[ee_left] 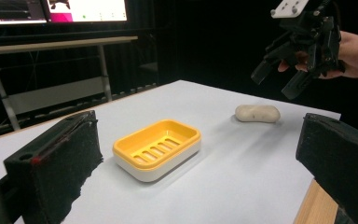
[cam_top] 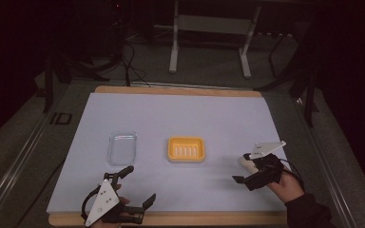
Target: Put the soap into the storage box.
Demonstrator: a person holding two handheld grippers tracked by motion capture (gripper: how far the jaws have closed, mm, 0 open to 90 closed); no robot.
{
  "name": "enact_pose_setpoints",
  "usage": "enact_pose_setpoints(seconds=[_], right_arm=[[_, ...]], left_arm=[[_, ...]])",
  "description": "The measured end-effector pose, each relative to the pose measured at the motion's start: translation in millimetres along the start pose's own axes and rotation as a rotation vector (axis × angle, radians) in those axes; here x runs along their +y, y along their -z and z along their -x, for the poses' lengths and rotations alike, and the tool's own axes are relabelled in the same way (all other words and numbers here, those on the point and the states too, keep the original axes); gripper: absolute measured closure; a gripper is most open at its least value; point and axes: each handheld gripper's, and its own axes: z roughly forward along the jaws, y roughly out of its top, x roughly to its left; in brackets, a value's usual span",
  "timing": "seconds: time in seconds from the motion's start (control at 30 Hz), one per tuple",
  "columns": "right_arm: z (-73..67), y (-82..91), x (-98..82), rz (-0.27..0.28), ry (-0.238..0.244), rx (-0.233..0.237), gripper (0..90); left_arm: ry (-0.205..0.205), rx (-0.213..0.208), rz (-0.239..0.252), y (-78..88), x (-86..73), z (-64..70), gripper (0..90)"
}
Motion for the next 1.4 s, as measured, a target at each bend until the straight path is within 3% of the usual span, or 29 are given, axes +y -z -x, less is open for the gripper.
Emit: enact_pose_setpoints(seconds=[0.3, 0.6, 0.7, 1.23, 1.4], right_arm=[[0.3, -8.2, 1.8, -0.173, -0.013, 0.032, 11.1], [-0.4, -15.7, 8.1, -0.346, 0.033, 0.039, 12.6], [0.0, -16.6, 10.6, -0.37, 0.039, 0.031, 13.1], [-1.4, -27.0, 7.8, -0.599, 0.05, 0.1, 13.1], [-1.8, -27.4, 5.0, -0.658, 0.05, 0.093, 13.6]], left_arm=[[0.004, -0.005, -0.002, -0.3, 0.1, -0.5, 0.0], [0.007, -0.011, -0.006, -1.3, -0.2, -0.5, 0.0], [0.007, -0.011, -0.006, -1.1, -0.2, -0.5, 0.0], [0.008, -0.006, -0.006, -0.9, -0.2, -0.7, 0.0], [0.003, -0.004, -0.004, -0.8, -0.1, -0.2, 0.0]])
